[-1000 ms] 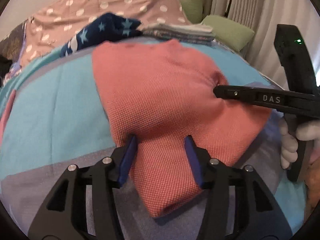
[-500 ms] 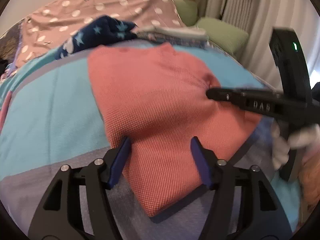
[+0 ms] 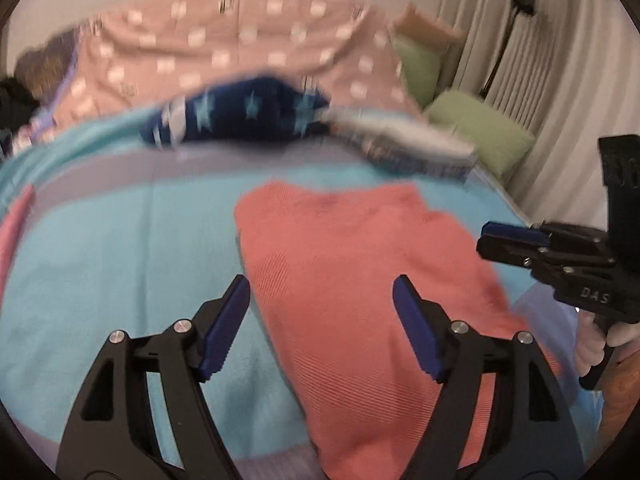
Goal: Fold small clothes
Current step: 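Grasp the folded pink sweatshirt edge with the left gripper while the right gripper grasps beside it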
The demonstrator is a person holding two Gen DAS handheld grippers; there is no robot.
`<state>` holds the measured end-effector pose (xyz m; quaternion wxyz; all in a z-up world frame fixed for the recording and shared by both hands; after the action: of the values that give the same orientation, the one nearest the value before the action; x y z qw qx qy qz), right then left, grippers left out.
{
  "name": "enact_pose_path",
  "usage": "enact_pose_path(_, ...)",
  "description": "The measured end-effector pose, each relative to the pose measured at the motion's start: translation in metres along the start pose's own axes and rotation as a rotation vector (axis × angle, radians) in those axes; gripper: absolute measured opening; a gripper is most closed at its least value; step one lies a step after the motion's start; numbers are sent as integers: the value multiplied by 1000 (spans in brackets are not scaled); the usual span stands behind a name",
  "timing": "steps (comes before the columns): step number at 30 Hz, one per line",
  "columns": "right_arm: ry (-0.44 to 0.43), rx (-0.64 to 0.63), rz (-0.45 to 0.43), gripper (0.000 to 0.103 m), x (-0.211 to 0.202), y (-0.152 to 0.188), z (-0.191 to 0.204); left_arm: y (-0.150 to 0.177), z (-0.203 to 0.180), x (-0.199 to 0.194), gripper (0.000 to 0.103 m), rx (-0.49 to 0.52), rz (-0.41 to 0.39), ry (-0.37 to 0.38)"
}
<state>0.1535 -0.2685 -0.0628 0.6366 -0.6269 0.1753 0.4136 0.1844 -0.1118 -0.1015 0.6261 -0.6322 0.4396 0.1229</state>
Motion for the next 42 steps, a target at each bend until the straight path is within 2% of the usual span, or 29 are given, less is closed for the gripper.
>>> enact_pose_path(1, 16, 12, 52, 24, 18, 6, -5, 7, 6, 17, 79, -4, 60, -30)
enact_pose_path(2, 21, 21, 83, 25, 30, 11, -7, 14, 11, 32, 86, -14, 104, -31)
enact_pose_path(5, -13, 36, 25, 27, 38, 17, -12, 13, 18, 35, 87, -53, 98, 27)
enact_pose_path(14, -45, 73, -6, 29, 22, 15, -13, 15, 16, 33, 89, -40, 86, 25)
enact_pose_path(16, -66, 111, -55, 35, 2, 13, -19, 15, 16, 32, 89, -39, 84, 23)
enact_pose_path(18, -80, 153, -90, 47, -14, 13, -33, 15, 16, 33, 89, -37, 82, 22)
enact_pose_path(20, -82, 202, -53, 55, -17, 20, -50, 14, 16, 33, 89, -40, 82, 25)
enact_pose_path(22, -80, 245, -1, 56, -14, 31, -62, 15, 16, 32, 89, -42, 80, 29)
enact_pose_path(24, -120, 289, 46, 56, -9, 45, -69, 15, 16, 32, 89, -45, 79, 33)
enact_pose_path(27, -187, 291, 51, 61, -7, 49, -63, 15, 18, 31, 89, -52, 76, 42)
enact_pose_path(31, -239, 242, 84, 62, 13, 36, -49, 14, 20, 30, 89, -68, 71, 65)
enact_pose_path(36, -339, 268, 77, 63, 31, 20, -53, 14, 22, 30, 89, -82, 68, 88)
enact_pose_path(42, -394, 245, 84, 63, 40, 11, -52, 12, 20, 34, 89, -75, 78, 108)
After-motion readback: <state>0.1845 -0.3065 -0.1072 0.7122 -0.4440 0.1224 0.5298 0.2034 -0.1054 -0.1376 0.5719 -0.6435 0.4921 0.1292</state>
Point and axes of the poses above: each gripper's, at about its wrist camera, not at the fingertips, and x roughly the way its jaws point, z to its left, y to its underside, the point moved 4 cm from there along x, roughly the way its jaws point, and after that the axes turned 1 degree about z, right-handed, at the moved point
